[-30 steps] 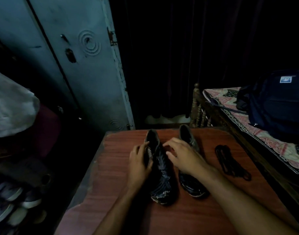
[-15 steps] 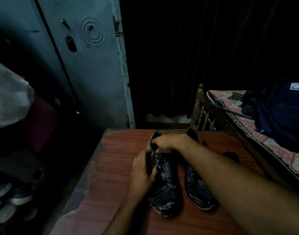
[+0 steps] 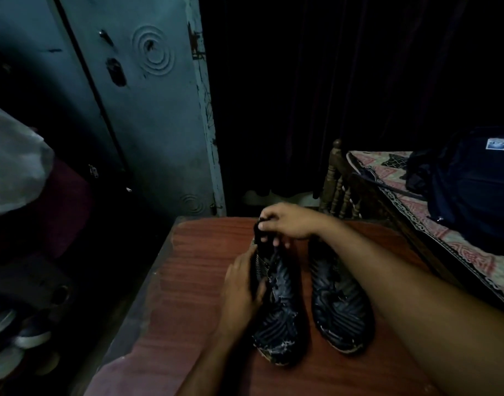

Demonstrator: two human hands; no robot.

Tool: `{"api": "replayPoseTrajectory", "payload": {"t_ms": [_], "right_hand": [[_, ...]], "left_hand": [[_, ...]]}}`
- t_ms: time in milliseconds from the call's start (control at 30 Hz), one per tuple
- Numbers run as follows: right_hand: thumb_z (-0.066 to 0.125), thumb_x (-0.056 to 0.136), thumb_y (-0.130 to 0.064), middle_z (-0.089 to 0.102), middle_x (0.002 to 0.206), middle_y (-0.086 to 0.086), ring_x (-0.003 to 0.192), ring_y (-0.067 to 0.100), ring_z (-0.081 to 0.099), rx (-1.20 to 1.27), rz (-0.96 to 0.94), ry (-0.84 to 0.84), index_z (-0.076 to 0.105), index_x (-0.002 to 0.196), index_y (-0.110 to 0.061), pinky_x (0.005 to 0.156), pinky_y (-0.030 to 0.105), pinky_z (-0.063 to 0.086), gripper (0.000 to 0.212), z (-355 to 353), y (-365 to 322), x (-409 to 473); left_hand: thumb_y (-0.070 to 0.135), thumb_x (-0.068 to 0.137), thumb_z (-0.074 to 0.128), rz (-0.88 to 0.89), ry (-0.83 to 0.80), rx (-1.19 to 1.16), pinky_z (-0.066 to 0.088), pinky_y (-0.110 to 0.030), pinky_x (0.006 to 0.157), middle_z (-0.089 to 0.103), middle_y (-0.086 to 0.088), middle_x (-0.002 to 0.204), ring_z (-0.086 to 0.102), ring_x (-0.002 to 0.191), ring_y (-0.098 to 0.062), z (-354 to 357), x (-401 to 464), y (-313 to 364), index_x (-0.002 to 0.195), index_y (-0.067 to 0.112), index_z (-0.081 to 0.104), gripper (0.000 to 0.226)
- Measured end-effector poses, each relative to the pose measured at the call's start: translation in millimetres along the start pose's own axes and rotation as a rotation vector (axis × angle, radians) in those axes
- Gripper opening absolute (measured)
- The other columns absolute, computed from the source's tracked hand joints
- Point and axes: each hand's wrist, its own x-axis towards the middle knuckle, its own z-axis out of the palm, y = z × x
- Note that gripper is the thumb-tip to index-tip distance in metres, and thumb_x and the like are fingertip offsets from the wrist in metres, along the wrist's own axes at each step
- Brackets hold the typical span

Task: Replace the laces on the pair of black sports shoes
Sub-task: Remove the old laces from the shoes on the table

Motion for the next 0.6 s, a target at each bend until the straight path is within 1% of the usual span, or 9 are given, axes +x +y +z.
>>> {"api": "replayPoseTrajectory", "payload": {"t_ms": [100,200,267,367,433,467,533,567,600], "right_hand": [[0.051,0.105,-0.016,0.072,0.085,0.006,0.061,0.015,0.064,0.226,-0.086,0.066,0.056,0.092,-0.014,0.049,0.027,0.05,0.014,-4.2,-18.1,-12.5],[0.056,0.103,-0.013,0.072,0.089,0.009,0.062,0.016,0.064,0.241,-0.21,0.096,0.057,0.1,-0.01,0.051,0.027,0.052,0.005,0.5,-39.6,-24.2],[0.061,0.099,-0.01,0.072,0.092,0.013,0.063,0.017,0.064,0.26,-0.268,0.13,0.057,0.11,-0.007,0.053,0.027,0.052,0.011,3.8,-52.5,-28.3],[0.07,0.093,-0.007,0.072,0.098,0.017,0.07,0.02,0.069,0.257,-0.341,0.175,0.063,0.113,-0.009,0.065,0.04,0.057,0.022,4.4,-68.7,-32.6],[0.072,0.091,-0.004,0.072,0.104,0.018,0.076,0.025,0.069,0.275,-0.386,0.172,0.064,0.116,-0.01,0.076,0.046,0.059,0.027,4.3,-75.5,-35.5],[0.071,0.09,-0.001,0.072,0.102,0.015,0.079,0.027,0.068,0.289,-0.402,0.169,0.063,0.117,-0.01,0.077,0.045,0.059,0.03,5.1,-77.8,-36.3],[0.071,0.089,0.003,0.067,0.097,0.01,0.078,0.026,0.065,0.288,-0.418,0.201,0.062,0.119,-0.01,0.071,0.038,0.059,0.033,6.5,-79.8,-37.3],[0.07,0.089,0.003,0.066,0.1,0.01,0.079,0.023,0.067,0.288,-0.417,0.224,0.061,0.12,-0.01,0.069,0.035,0.059,0.034,6.9,-79.9,-37.2],[0.07,0.09,0.003,0.064,0.108,0.012,0.083,0.021,0.069,0.294,-0.411,0.236,0.059,0.122,-0.011,0.071,0.034,0.06,0.037,6.6,-78.2,-37.3]], "left_hand": [[0.016,0.091,0.069,-0.001,-0.001,-0.006,0.024,-0.008,0.11,0.048,0.007,0.147,0.043,0.13,-0.006,-0.2,0.0,2.2,0.153,0.019,0.044,0.067],[0.022,0.092,0.065,0.018,0.011,0.004,0.029,-0.01,0.11,0.049,0.008,0.146,0.044,0.13,-0.005,-1.9,-0.6,2.0,0.146,0.025,0.053,0.056],[0.024,0.092,0.064,0.023,0.009,0.013,0.026,-0.006,0.108,0.051,0.005,0.145,0.046,0.13,-0.009,-1.6,-0.6,1.2,0.142,0.023,0.058,0.051],[0.023,0.093,0.065,0.027,0.001,0.027,0.023,-0.002,0.106,0.052,0.004,0.144,0.048,0.129,-0.011,-1.4,-1.3,1.2,0.139,0.021,0.061,0.046],[0.031,0.093,0.06,0.04,0.001,0.033,0.026,-0.004,0.105,0.054,0.005,0.143,0.05,0.127,-0.011,-2.4,-2.0,1.4,0.137,0.022,0.062,0.044],[0.034,0.094,0.058,0.045,0.003,0.036,0.028,-0.006,0.105,0.054,0.005,0.142,0.051,0.126,-0.011,-3.0,-2.2,1.1,0.136,0.022,0.062,0.044],[0.035,0.094,0.059,0.049,0.014,0.034,0.03,-0.006,0.105,0.055,0.006,0.14,0.052,0.124,-0.01,-3.1,-2.4,-0.4,0.135,0.022,0.063,0.043],[0.033,0.093,0.061,0.052,0.019,0.032,0.031,-0.007,0.105,0.055,0.006,0.139,0.052,0.124,-0.009,-3.1,-2.1,-1.2,0.134,0.022,0.064,0.042],[0.031,0.093,0.063,0.054,0.024,0.03,0.033,-0.009,0.104,0.055,0.007,0.138,0.052,0.123,-0.01,-2.5,-1.7,-2.0,0.133,0.022,0.064,0.042]]}}
